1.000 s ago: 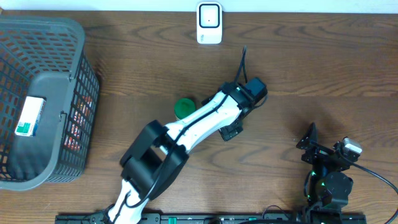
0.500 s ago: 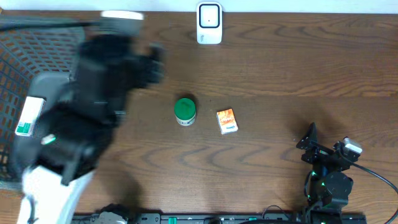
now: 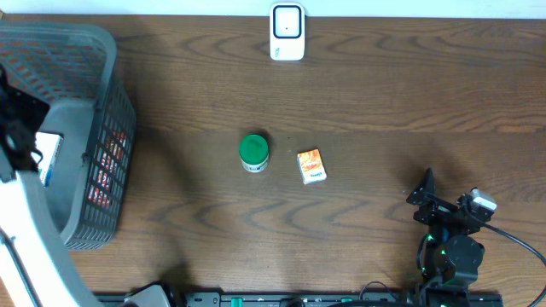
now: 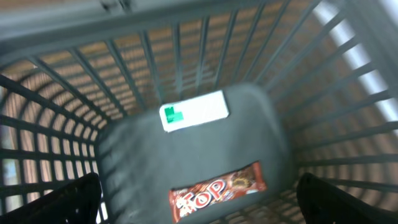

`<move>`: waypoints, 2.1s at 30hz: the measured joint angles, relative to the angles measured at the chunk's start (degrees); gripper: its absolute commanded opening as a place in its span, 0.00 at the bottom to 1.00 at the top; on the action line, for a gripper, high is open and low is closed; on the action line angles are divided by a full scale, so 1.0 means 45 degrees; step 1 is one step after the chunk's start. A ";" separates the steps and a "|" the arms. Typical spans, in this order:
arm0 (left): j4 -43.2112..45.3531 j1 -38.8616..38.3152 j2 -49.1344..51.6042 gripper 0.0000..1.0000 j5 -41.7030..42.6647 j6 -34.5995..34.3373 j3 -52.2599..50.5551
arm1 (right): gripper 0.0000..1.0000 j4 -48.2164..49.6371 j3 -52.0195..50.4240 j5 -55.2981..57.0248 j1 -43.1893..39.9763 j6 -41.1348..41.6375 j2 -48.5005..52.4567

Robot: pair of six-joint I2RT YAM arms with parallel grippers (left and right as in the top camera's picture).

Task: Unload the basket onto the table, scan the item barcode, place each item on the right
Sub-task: 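Carry the orange box out and set it right of the jar, then reach into the basket and grasp the red snack bar with left gripper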

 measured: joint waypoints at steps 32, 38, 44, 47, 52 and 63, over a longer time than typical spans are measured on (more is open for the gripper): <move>-0.0903 0.0097 0.8752 0.98 0.4031 0.6538 -0.1073 | 0.99 0.0000 0.0000 0.0000 0.0000 0.0000 0.0000; -0.0826 0.0097 0.9170 0.95 0.4187 0.6596 -0.1273 | 0.99 0.0000 0.0000 0.0000 0.0000 0.0000 0.0000; -0.0738 0.0073 0.9170 0.44 0.4371 0.6781 -0.1336 | 0.99 0.0000 0.0000 0.0000 0.0000 0.0000 0.0000; -0.0709 0.0073 0.9170 0.32 0.4362 0.6790 -0.1345 | 0.99 0.0000 0.0000 0.0000 0.0000 0.0000 0.0000; -0.0656 0.0073 0.9170 0.19 0.4269 0.6800 -0.1350 | 0.99 0.0000 0.0000 0.0000 0.0000 0.0000 0.0000; -0.3886 0.0073 0.9389 0.09 0.4231 0.6713 0.2793 | 0.99 0.0000 0.0000 0.0000 0.0000 0.0000 0.0000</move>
